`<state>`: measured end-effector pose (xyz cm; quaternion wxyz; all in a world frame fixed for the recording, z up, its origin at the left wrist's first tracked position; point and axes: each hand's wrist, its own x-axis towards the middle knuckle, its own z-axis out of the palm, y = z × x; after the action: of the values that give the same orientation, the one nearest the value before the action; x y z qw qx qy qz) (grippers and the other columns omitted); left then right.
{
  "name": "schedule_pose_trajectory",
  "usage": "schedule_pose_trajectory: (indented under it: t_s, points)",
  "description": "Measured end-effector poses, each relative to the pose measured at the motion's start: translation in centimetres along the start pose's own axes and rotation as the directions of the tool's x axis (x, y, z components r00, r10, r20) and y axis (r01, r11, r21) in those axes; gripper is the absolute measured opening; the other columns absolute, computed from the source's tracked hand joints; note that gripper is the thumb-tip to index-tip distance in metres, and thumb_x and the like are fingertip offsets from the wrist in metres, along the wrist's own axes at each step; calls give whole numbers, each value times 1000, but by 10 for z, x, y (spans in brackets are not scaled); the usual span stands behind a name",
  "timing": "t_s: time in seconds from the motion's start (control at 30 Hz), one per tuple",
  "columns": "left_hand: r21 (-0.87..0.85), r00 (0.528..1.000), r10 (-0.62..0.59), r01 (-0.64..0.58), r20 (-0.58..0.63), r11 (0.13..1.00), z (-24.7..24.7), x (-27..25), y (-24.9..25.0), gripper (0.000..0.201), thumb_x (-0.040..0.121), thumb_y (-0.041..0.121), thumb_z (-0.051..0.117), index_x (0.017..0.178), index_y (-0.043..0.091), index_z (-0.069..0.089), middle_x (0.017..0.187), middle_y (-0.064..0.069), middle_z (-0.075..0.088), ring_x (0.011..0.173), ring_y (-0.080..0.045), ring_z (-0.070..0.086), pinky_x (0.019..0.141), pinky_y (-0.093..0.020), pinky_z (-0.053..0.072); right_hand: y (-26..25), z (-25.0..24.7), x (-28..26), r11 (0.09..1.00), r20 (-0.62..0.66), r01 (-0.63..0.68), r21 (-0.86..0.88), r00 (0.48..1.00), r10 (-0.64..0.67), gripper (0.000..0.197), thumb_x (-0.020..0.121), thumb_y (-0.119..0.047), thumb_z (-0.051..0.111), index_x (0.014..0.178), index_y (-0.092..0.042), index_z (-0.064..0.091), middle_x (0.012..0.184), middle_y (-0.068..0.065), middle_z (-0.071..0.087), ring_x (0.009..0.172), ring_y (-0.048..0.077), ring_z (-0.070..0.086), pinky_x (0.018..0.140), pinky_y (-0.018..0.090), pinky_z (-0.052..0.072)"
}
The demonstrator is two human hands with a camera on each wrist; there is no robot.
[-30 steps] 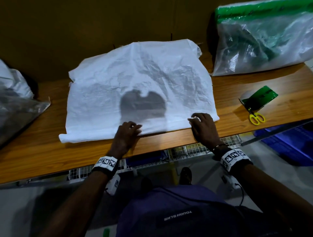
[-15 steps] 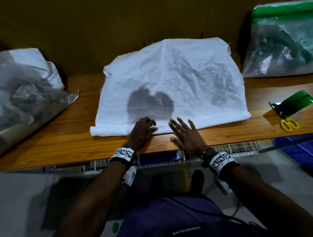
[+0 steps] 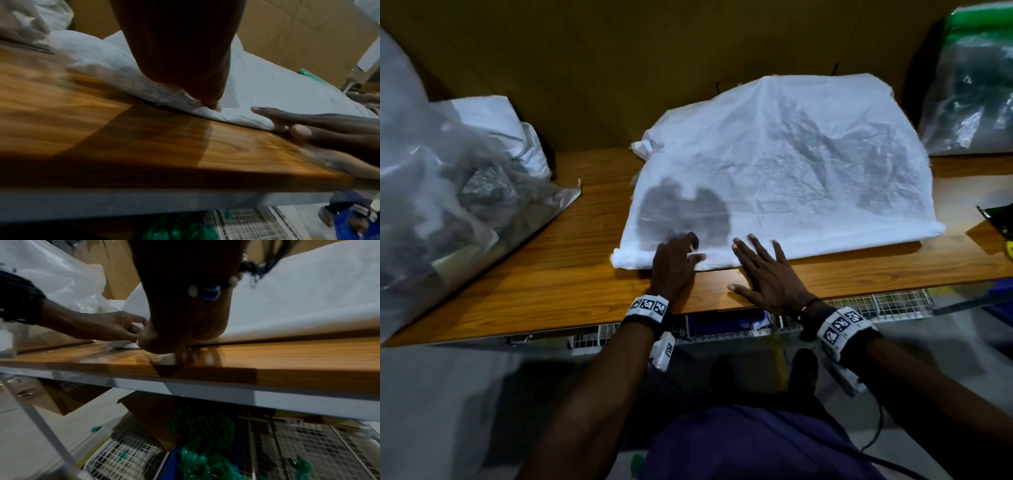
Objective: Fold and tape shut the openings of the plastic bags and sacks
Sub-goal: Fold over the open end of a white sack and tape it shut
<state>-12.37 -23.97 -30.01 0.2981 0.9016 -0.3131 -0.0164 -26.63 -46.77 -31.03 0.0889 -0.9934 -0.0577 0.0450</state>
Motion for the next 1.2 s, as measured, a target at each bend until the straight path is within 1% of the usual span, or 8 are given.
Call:
schedule_pose_trajectory:
  t_s: [0.13, 0.3, 0.43, 0.6, 0.8, 0.97, 1.07, 1.2]
  points:
    - [33, 997, 81, -81, -1, 996, -4, 1, -22, 23, 91, 43, 76, 93, 21, 69, 95, 0, 62, 93, -23, 60, 78, -39, 47, -7, 6, 3, 1000, 1, -26, -2, 1000, 26, 96, 98, -84, 12, 169, -20, 4, 176, -8, -3, 162, 16, -10, 126, 65, 6]
    - [308, 991, 121, -101, -49, 946, -23, -17, -59, 25, 102, 46, 58, 110, 32, 77, 100, 3, 66, 99, -24, 60, 90, -44, 41, -7, 7, 1, 999, -14, -33, 8, 999, 33, 94, 99, -83, 18, 169, -21, 5, 176, -9, -2, 162, 17, -9, 126, 65, 6]
    - [123, 997, 48, -39, -68, 992, -31, -17, -70, 30, 103, 52, 56, 104, 29, 75, 97, 7, 70, 99, -18, 65, 91, -41, 46, -7, 8, 2, 999, -13, -48, 21, 999, 48, 93, 99, -82, 20, 169, -23, 3, 176, -10, -2, 162, 15, -10, 126, 65, 5]
    - [-34, 995, -64, 62, -74, 998, -38, -11, -60, 31, 93, 51, 73, 107, 24, 64, 97, 7, 68, 89, -9, 60, 70, -27, 40, -9, 7, 2, 997, 6, -59, 54, 998, 59, 91, 99, -83, 19, 169, -28, 0, 175, -11, -4, 161, 15, -12, 126, 65, 3]
    - [47, 994, -85, 88, -64, 995, -25, -1, -72, 40, 89, 59, 68, 113, 28, 62, 126, 1, 58, 123, -26, 49, 102, -46, 39, -11, 6, 5, 997, 48, -61, 43, 997, 59, 89, 97, -85, 26, 168, -37, 1, 175, -11, -14, 161, 21, -16, 122, 71, 5]
    - [97, 992, -123, 119, 42, 988, -28, 3, -75, 44, 90, 66, 58, 118, 32, 60, 132, 1, 52, 127, -26, 43, 106, -45, 32, -21, 1, 14, 999, 50, -35, 19, 998, 34, 100, 96, -86, 26, 168, -24, -3, 175, -9, -15, 160, 25, -20, 121, 75, -3]
    - [263, 988, -127, 101, 86, 960, -26, 0, -73, 54, 98, 67, 38, 129, 28, 57, 139, -9, 49, 130, -36, 43, 109, -52, 33, -41, 0, 33, 998, 47, 66, 14, 997, -67, 104, 96, -87, 21, 168, -15, -5, 175, -1, -11, 161, 20, -16, 126, 67, 5]
    - [356, 976, -164, 103, 146, 929, -27, -1, -66, 71, 99, 65, 18, 149, 23, 47, 157, -15, 39, 145, -40, 35, 117, -56, 22, -79, 6, 57, 988, 64, 146, 43, 987, -149, 108, 94, -88, 14, 167, -10, -4, 175, 6, -12, 161, 20, -17, 131, 53, 0]
